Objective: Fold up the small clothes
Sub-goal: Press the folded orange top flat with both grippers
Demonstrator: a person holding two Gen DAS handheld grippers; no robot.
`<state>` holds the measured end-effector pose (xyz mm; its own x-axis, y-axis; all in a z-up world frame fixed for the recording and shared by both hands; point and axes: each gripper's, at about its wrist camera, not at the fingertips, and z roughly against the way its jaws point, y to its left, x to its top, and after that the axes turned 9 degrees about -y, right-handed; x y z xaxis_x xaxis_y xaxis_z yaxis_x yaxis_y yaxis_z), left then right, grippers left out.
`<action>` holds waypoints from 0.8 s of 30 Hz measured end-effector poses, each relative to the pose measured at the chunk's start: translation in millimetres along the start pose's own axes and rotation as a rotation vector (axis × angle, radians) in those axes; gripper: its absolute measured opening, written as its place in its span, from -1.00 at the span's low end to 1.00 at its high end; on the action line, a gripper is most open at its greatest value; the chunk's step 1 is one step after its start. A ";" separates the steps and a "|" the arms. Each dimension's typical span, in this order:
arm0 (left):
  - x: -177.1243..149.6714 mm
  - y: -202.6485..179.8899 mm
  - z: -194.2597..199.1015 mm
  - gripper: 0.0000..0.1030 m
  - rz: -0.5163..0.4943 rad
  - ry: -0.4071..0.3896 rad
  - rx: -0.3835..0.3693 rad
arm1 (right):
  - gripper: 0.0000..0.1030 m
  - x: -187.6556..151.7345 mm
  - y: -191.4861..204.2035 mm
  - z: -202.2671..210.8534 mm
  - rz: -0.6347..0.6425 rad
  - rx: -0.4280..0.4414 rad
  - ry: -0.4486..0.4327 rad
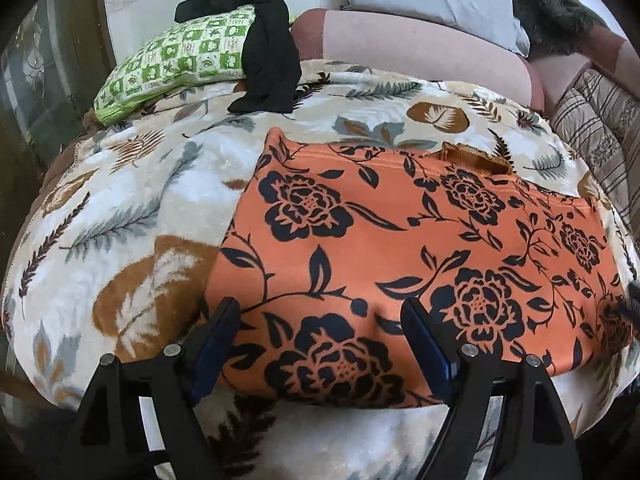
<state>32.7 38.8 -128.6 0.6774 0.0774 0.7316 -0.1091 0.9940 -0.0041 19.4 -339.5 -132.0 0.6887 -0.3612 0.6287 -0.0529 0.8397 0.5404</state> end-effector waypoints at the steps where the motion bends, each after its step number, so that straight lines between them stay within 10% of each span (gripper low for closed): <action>1: -2.4 1.2 -9.3 0.69 0.007 0.037 -0.019 | 0.67 -6.5 -8.3 -10.7 -0.028 -0.001 0.051; 3: -13.5 5.9 -27.7 0.69 0.002 0.130 -0.007 | 0.65 -12.9 -19.9 -16.7 -0.095 -0.008 0.077; 9: -7.0 1.1 5.4 0.69 -0.084 -0.064 -0.038 | 0.65 32.2 18.8 -2.5 -0.038 0.033 -0.006; 14: -9.9 12.5 -16.2 0.69 -0.060 -0.033 -0.074 | 0.65 64.2 32.0 -58.8 -0.016 0.146 0.118; 18: -17.5 13.0 -18.7 0.69 -0.105 -0.031 -0.081 | 0.62 84.3 -26.6 -123.3 -0.151 -0.023 0.201; 24: -18.6 15.0 -21.3 0.70 -0.084 -0.046 -0.091 | 0.62 118.4 -42.1 -115.8 -0.233 0.048 0.093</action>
<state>34.0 53.9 -156.8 0.6468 -0.0084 0.7626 0.0146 0.9999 -0.0014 187.0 -370.7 -145.1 0.7496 -0.5022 0.4312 0.0821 0.7169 0.6923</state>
